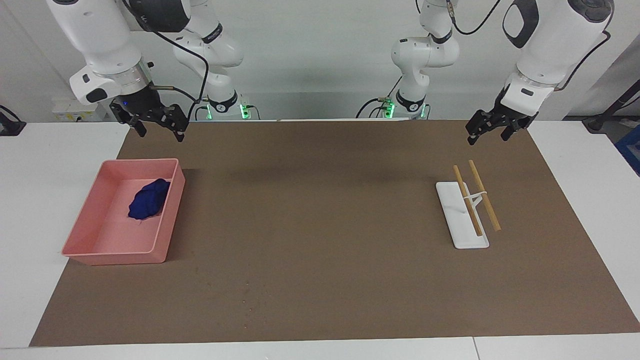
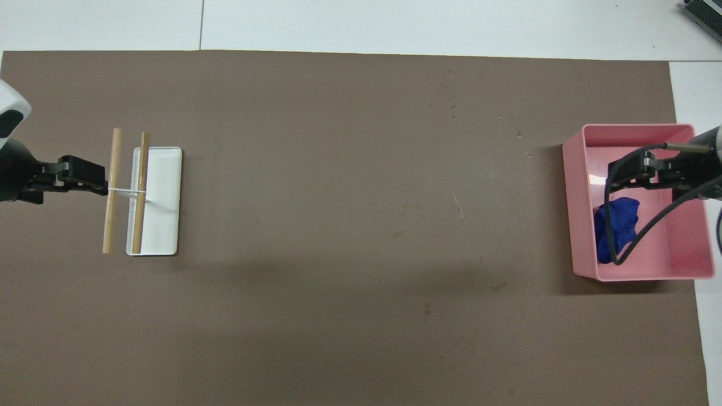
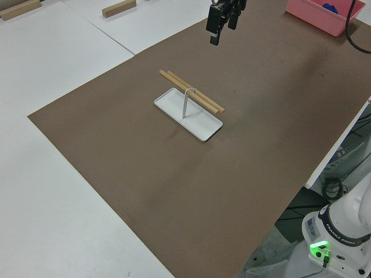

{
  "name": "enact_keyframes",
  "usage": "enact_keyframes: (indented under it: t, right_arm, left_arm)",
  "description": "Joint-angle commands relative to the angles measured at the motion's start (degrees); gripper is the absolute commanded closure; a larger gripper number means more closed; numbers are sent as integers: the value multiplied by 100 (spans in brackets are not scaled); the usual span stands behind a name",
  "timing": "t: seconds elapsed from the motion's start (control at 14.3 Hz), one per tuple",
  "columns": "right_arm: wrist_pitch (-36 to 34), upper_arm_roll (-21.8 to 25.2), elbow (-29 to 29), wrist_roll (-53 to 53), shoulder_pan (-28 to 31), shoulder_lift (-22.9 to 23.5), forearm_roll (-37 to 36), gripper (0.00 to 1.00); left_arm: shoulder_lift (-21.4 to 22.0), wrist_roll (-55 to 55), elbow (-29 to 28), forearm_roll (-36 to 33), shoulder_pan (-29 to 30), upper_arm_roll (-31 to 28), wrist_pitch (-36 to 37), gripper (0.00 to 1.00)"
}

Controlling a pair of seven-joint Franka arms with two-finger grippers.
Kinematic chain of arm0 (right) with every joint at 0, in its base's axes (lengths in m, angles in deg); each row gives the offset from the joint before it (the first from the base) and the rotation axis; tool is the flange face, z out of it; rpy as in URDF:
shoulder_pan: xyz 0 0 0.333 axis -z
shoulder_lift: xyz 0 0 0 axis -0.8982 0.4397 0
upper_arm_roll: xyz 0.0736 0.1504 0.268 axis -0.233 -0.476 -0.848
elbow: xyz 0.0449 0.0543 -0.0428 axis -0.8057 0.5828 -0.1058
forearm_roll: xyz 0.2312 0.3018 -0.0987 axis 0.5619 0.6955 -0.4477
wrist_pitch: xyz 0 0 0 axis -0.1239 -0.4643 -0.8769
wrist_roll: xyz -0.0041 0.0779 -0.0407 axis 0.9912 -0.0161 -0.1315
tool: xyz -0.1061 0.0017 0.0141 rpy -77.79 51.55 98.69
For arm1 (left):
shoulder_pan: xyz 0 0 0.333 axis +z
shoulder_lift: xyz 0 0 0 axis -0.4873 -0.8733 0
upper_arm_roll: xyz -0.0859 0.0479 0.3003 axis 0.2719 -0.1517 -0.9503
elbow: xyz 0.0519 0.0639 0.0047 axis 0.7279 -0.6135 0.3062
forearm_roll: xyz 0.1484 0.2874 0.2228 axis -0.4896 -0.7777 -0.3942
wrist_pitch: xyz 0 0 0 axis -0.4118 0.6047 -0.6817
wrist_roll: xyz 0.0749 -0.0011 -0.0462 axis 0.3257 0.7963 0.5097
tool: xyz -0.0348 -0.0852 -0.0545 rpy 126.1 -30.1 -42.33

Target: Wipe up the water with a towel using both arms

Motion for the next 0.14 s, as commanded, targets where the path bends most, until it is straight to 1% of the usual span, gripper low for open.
enact_keyframes:
  t: [0.0,0.07]
  right_arm:
    - [112,-25,141,158,5,-119,-104,0]
    - [112,-25,141,140,5,-119,-95,0]
  left_arm:
    - [120,62,-126,56,-78,-52,-77,0]
    - [120,62,-126,56,-78,-52,-86,0]
